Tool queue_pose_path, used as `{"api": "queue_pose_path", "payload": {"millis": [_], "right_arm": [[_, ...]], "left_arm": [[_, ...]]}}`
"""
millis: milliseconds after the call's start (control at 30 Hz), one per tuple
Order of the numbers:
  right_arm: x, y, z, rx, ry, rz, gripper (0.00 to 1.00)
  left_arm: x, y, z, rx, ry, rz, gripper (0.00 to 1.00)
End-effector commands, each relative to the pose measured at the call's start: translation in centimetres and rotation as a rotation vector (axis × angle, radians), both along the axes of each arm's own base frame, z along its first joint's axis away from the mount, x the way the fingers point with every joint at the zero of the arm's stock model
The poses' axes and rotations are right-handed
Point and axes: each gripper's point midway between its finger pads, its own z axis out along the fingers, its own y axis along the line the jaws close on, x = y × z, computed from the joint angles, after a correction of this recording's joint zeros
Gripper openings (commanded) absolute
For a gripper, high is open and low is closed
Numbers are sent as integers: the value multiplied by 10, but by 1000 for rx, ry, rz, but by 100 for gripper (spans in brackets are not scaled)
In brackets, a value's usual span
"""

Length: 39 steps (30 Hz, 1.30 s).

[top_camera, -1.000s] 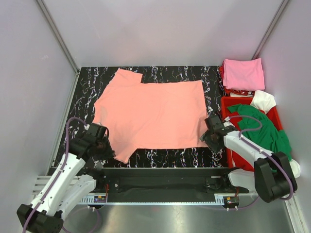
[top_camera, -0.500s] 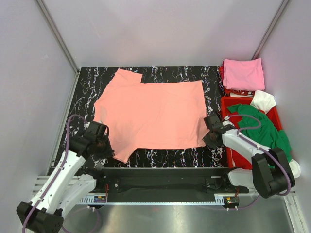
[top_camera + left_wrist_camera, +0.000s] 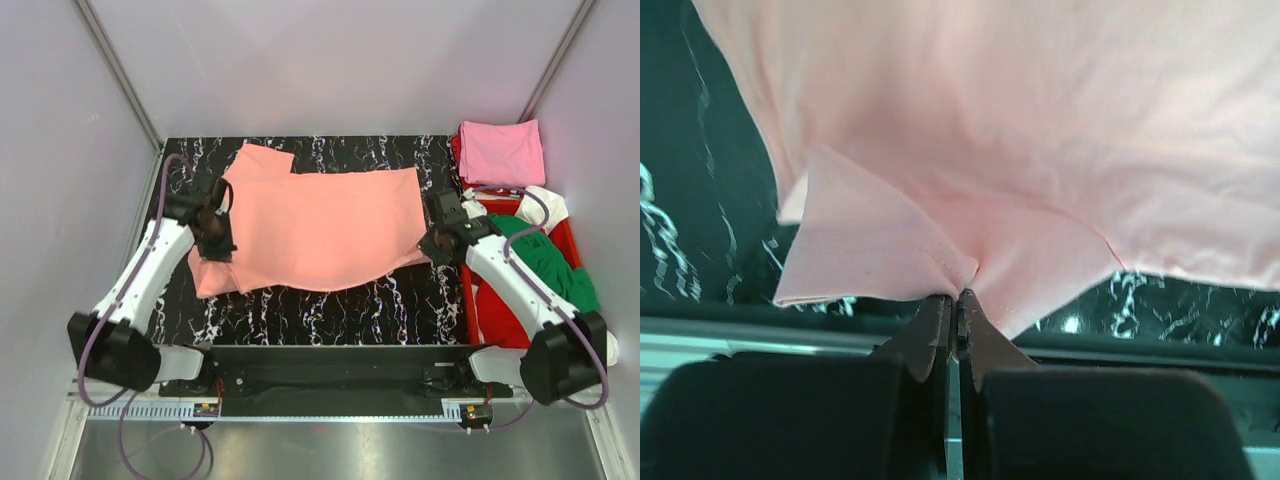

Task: Fold and stack the t-shirts
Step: Fold the tshirt

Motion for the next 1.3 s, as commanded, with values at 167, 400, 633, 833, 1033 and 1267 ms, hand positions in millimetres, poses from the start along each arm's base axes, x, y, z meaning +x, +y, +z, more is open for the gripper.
{"api": "queue_pose_path", "payload": {"millis": [167,400,633,833,1033,1267], "right_arm": [[68,-11,-9,-119,54,44,0],[122,-16,-14,-134,55,48,0],[153,-21,-40,-139,106,61,0],[167,-28,-56,-140,135,41,0],[184,-40,-76,-133,172,13,0],[215,-57,-47,-186,178,35,100]], "left_arm": [[113,4,10,76,-26,-74,0],[173,0,7,122,11,-83,0],[214,5,-20,150,61,-73,0],[243,2,-52,149,67,-70,1],[287,-3,-67,136,-30,-48,14],[323,-16,-8,21,-260,17,67]]}}
